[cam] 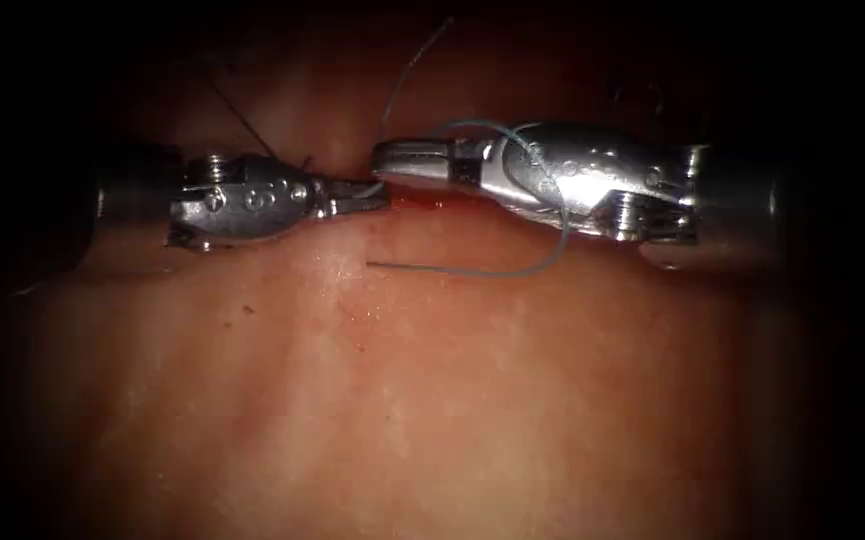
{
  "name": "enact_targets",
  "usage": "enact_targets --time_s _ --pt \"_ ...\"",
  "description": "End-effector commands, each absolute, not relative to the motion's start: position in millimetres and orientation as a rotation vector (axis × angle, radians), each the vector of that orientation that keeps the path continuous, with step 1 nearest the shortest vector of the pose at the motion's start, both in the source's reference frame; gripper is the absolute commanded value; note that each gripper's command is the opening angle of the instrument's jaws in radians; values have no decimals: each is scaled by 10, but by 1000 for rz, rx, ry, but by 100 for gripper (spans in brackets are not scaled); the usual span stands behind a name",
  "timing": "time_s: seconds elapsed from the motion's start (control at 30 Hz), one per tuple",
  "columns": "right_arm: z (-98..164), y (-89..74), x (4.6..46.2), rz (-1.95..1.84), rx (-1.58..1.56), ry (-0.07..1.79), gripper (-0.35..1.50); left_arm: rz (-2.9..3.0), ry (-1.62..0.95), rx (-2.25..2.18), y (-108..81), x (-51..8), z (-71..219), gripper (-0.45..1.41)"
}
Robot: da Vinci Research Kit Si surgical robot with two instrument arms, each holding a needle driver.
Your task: Wound Closure
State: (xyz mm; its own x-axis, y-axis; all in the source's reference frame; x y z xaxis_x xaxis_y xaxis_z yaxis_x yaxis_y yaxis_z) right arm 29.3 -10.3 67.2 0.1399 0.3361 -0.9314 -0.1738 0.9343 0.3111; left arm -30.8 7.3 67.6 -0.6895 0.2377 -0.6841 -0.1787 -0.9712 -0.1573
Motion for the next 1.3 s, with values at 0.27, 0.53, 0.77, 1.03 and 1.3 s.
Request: enact_targets --time_s 0.27,0.53,0.77,1.03,1.3 --pt "686 -90 302 504 94 1360 78 2714 -132 -1098 56 -314 669 -45" --pt "698 -92 310 517 78 1299 93 2728 -162 -1093 38 -298 640 -45" --pt "711 -106 328 483 95 1244 91 2754 -162 -1088 50 -299 597 -45" --pt "715 -114 334 453 121 1213 81 2764 -128 -1096 77 -295 567 -45" --pt "717 -125 341 413 164 1209 76 2775 -83 -1052 113 -282 559 -45"
